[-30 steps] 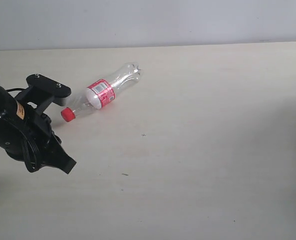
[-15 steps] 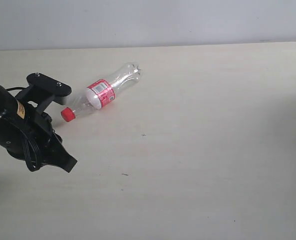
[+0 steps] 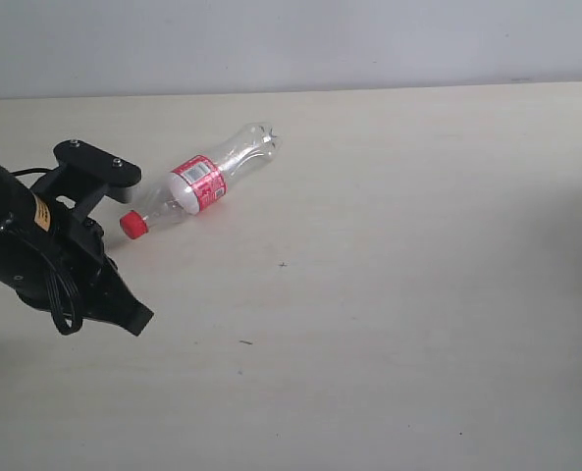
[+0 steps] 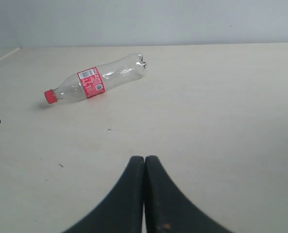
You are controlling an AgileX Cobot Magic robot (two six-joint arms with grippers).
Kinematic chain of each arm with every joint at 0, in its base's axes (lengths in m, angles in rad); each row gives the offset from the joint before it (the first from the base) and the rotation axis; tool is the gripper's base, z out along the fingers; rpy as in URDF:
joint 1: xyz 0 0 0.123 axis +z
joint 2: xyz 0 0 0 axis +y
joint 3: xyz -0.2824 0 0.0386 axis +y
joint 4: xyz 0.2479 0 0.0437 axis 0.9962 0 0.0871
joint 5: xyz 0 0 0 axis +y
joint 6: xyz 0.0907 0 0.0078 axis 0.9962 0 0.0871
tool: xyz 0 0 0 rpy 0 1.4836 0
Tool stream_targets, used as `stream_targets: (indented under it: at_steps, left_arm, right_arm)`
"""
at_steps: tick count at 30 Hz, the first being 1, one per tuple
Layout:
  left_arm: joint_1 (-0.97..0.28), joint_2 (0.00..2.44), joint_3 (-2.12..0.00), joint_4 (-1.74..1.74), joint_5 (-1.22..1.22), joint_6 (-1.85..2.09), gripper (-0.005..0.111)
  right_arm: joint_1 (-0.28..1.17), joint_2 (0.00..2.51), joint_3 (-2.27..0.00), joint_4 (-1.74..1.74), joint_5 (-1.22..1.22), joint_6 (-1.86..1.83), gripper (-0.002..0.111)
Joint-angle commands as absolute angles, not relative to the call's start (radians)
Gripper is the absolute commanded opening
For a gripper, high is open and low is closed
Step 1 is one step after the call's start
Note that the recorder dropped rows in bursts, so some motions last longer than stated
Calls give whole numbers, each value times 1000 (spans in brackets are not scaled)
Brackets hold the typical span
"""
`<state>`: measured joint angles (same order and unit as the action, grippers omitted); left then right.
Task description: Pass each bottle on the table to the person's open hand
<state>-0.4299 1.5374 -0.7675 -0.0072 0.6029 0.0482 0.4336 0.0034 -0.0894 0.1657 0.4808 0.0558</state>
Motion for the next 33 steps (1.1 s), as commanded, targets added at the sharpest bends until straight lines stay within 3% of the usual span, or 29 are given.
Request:
stream_targets:
  at_steps: [1,6,13,16,19,20,25,33]
  left_arm:
    - [-426,1536,-765,-14,594,51,8]
    - [-426,1536,-765,-14,594,50,31]
    - [-426,1536,-765,-14,594,50,32]
    - [-426,1536,-764,-14,594,50,28]
    - [-426,1531,-739,-14,542,50,7]
    - [-426,1528,-719,-14,505,50,0]
    - [-428,1499,-544,-14,205,52,0]
    - [-428,1489,-167,61,-588,44,0]
  right_arm:
    - [433,0,-85,167,470,54,0]
    - [433,0,-85,167,470,54,0]
    - [433,0,-85,167,470,54,0]
    - [433,0,-85,167,470,54,0]
    - [433,0,-85,167,470,54,0]
    - [433,0,-85,167,470,54,0]
    - [433,0,-85,167,470,54,0]
    - [433,0,-85,167,470,54,0]
